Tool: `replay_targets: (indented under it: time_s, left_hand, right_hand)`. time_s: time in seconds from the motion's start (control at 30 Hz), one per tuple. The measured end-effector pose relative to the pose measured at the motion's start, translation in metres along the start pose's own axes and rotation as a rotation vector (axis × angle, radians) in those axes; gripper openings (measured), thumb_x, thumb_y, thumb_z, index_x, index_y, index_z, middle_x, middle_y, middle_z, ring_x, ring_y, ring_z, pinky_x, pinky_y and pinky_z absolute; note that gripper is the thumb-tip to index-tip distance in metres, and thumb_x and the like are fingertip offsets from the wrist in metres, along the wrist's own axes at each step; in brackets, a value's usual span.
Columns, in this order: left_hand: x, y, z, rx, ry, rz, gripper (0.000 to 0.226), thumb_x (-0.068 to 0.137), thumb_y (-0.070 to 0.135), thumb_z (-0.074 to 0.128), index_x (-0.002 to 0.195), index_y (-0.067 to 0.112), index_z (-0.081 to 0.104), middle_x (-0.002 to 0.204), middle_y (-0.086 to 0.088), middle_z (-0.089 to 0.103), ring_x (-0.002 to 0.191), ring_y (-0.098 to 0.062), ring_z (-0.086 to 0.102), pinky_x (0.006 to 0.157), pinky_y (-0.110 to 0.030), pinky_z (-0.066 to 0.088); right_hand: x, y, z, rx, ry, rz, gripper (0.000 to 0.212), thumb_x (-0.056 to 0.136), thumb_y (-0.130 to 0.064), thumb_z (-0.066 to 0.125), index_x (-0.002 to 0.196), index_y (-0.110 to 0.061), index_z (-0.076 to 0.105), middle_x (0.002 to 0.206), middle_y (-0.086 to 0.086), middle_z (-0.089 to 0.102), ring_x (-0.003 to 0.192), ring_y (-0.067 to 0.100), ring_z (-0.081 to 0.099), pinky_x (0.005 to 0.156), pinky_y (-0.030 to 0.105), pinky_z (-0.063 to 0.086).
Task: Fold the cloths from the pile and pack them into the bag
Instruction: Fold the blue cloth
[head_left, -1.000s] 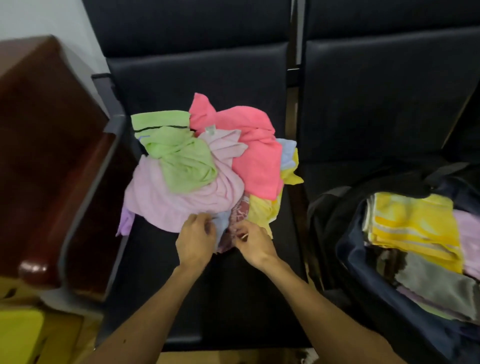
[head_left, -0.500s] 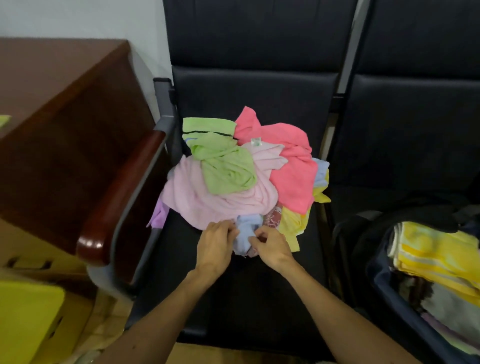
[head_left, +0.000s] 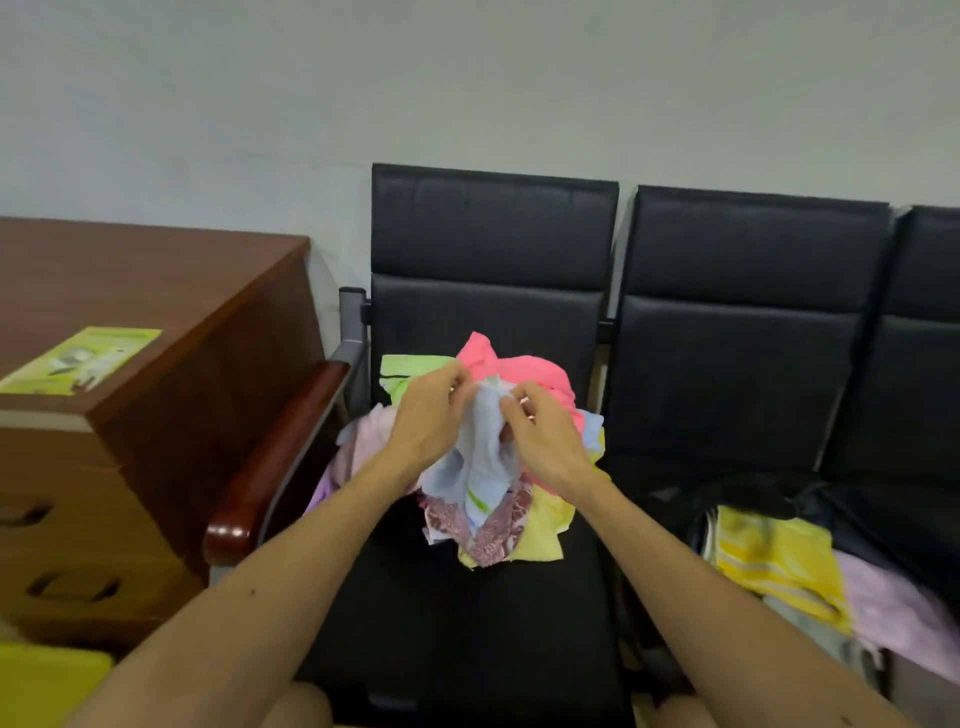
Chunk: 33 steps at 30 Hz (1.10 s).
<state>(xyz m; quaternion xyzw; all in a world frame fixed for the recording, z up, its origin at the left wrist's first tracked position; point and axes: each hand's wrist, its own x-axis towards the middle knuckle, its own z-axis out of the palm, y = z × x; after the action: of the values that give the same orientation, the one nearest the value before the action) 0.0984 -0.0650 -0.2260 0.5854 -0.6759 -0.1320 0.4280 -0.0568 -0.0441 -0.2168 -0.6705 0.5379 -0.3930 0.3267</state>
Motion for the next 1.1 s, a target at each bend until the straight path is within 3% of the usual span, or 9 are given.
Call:
replay_targets:
  time_s: [0.07, 0.17, 0.3, 0.4, 0.57, 0.7, 0.83, 0.97, 1.1]
  left_hand:
    - [0.006, 0.018, -0.012, -0.09, 0.025, 0.026, 0.014, 0.097, 0.012, 0.056, 0.084, 0.016, 0.062, 0.076, 0.004, 0.064, 0.074, -0.017, 0.06, 0.073, -0.035, 0.05]
    - [0.014, 0.048, -0.028, -0.181, 0.073, 0.087, 0.013, 0.097, 0.015, 0.056, 0.086, 0.016, 0.063, 0.077, 0.004, 0.065, 0.074, -0.013, 0.061, 0.072, -0.03, 0.052]
    - [0.021, 0.09, -0.049, -0.239, 0.12, 0.181, 0.013, 0.098, 0.021, 0.058, 0.09, 0.012, 0.064, 0.075, 0.007, 0.063, 0.067, -0.003, 0.056, 0.064, -0.017, 0.048]
    - [0.02, 0.108, -0.062, -0.193, 0.144, 0.218, 0.013, 0.1, 0.026, 0.056, 0.093, 0.017, 0.063, 0.077, 0.015, 0.059, 0.071, 0.005, 0.055, 0.064, -0.012, 0.045]
    - [0.013, 0.126, -0.08, -0.151, 0.216, 0.22, 0.012, 0.101, 0.028, 0.053, 0.096, 0.019, 0.059, 0.08, 0.018, 0.057, 0.074, 0.003, 0.055, 0.065, -0.008, 0.043]
    - [0.004, 0.15, -0.094, -0.171, 0.252, 0.234, 0.009, 0.102, 0.028, 0.052, 0.097, 0.021, 0.055, 0.081, 0.021, 0.053, 0.074, 0.002, 0.054, 0.064, -0.001, 0.04]
    - [-0.001, 0.177, -0.115, -0.208, 0.311, 0.281, 0.01, 0.102, 0.027, 0.053, 0.098, 0.019, 0.056, 0.083, 0.021, 0.053, 0.077, 0.003, 0.054, 0.068, 0.0, 0.041]
    - [-0.007, 0.193, -0.138, -0.235, 0.39, 0.314, 0.012, 0.1, 0.025, 0.055, 0.095, 0.015, 0.059, 0.082, 0.017, 0.056, 0.073, 0.006, 0.053, 0.065, -0.004, 0.041]
    - [-0.012, 0.19, -0.16, -0.035, 0.266, 0.219, 0.013, 0.1, 0.025, 0.054, 0.097, 0.015, 0.061, 0.09, 0.004, 0.063, 0.079, -0.006, 0.058, 0.07, -0.015, 0.047]
  right_hand:
    - [-0.007, -0.016, -0.009, 0.007, 0.032, -0.041, 0.028, 0.102, -0.024, 0.049, 0.075, -0.019, 0.042, 0.064, -0.001, 0.047, 0.058, 0.013, 0.042, 0.058, 0.03, 0.038]
    - [-0.016, -0.033, -0.019, 0.061, 0.072, -0.055, 0.019, 0.094, -0.032, 0.062, 0.096, -0.016, 0.054, 0.084, 0.007, 0.063, 0.073, 0.02, 0.061, 0.069, 0.036, 0.051]
    - [-0.033, -0.049, -0.036, 0.142, -0.023, -0.076, 0.064, 0.076, -0.036, 0.084, 0.122, -0.026, 0.042, 0.111, -0.003, 0.063, 0.094, 0.011, 0.067, 0.077, 0.032, 0.06]
    - [-0.054, -0.049, -0.045, 0.143, -0.082, -0.109, 0.082, 0.07, -0.03, 0.09, 0.129, -0.028, 0.033, 0.119, -0.005, 0.058, 0.102, 0.011, 0.064, 0.08, 0.032, 0.06]
    - [-0.087, -0.036, -0.048, 0.027, -0.042, -0.122, 0.048, 0.08, -0.023, 0.081, 0.118, -0.025, 0.052, 0.107, -0.007, 0.068, 0.093, 0.01, 0.067, 0.08, 0.034, 0.059]
    - [-0.097, -0.041, -0.046, 0.016, 0.022, -0.137, 0.02, 0.087, -0.032, 0.072, 0.102, -0.02, 0.065, 0.092, -0.005, 0.072, 0.084, 0.007, 0.069, 0.076, 0.032, 0.058]
    - [-0.1, -0.052, -0.053, 0.043, 0.107, -0.098, 0.025, 0.099, -0.031, 0.055, 0.098, -0.007, 0.06, 0.094, 0.018, 0.065, 0.086, 0.035, 0.064, 0.074, 0.048, 0.054]
    - [-0.102, -0.084, -0.079, 0.227, 0.233, -0.052, 0.018, 0.101, -0.021, 0.047, 0.101, -0.006, 0.057, 0.103, 0.018, 0.062, 0.081, 0.019, 0.058, 0.07, 0.031, 0.049]
    - [-0.105, -0.127, -0.113, 0.383, 0.293, -0.007, 0.022, 0.093, -0.016, 0.051, 0.093, 0.003, 0.063, 0.089, 0.019, 0.067, 0.08, 0.028, 0.063, 0.072, 0.039, 0.052]
